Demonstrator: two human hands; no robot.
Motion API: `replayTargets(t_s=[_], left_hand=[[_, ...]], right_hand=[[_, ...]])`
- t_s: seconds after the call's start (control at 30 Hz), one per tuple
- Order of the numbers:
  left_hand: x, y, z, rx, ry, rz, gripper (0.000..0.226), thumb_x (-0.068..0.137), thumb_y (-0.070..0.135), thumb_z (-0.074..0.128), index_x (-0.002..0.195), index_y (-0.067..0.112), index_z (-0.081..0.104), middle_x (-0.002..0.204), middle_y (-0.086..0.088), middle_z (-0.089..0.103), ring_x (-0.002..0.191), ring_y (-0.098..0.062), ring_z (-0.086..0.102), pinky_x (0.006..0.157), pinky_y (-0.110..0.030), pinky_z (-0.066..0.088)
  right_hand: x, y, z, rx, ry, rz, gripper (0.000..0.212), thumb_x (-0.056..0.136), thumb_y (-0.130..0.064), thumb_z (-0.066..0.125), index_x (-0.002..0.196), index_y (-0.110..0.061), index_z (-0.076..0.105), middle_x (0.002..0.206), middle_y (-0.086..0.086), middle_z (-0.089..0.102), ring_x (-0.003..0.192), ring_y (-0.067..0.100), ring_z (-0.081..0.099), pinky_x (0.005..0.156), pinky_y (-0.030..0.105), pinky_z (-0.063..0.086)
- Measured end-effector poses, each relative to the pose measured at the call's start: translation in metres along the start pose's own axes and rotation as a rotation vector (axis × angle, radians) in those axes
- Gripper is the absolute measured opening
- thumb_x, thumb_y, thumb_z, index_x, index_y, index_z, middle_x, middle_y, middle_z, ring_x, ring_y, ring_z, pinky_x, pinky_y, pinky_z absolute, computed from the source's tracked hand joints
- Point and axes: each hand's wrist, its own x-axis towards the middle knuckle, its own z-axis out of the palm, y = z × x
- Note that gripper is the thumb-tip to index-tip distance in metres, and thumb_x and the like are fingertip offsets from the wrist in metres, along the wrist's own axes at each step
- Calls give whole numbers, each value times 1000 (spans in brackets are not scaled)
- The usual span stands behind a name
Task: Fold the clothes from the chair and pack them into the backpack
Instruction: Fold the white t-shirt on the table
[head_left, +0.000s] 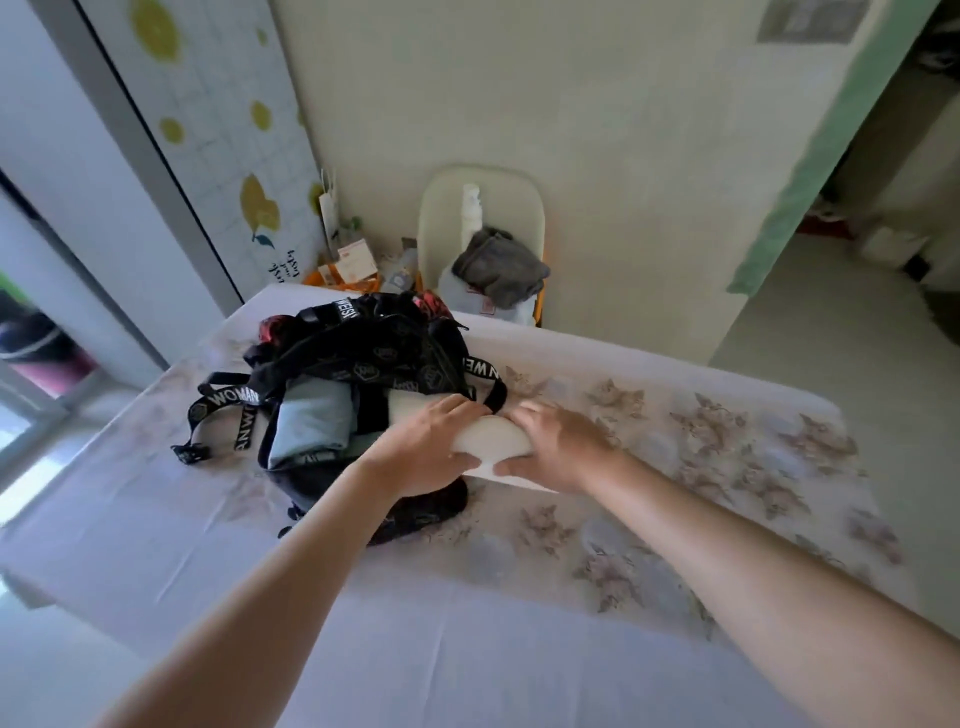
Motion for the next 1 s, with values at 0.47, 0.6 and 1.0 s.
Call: replayTargets(t_s=[0.47, 0.6, 1.0], left_hand=[[23, -220, -54, 158, 79, -141, 53, 98, 10, 43, 148, 25, 39, 148, 5, 44, 139, -18, 31, 116, -36, 22], [49, -238, -46, 448, -34, 80, 50, 96, 17, 44, 145, 26, 45, 149, 4, 42, 142, -21, 29, 121, -37, 7], [98, -246, -65, 280, 195, -51, 28, 103, 33, 44, 103, 18, 68, 88, -5, 72, 83, -29, 67, 71, -32, 42]], right_hand=[[169, -81, 61, 588, -254, 553, 57, 86, -56, 64, 131, -22, 57, 126, -1, 63, 108, 20, 61, 95, 36, 51], [180, -105, 56, 269, -135, 445, 65, 84, -47, 53, 145, -32, 34, 141, 0, 47, 121, 25, 53, 98, 41, 47], [171, -123, 80, 138, -99, 413, 111, 67, -64, 70, 153, -45, 2, 142, 1, 47, 109, 26, 61, 83, 38, 52]])
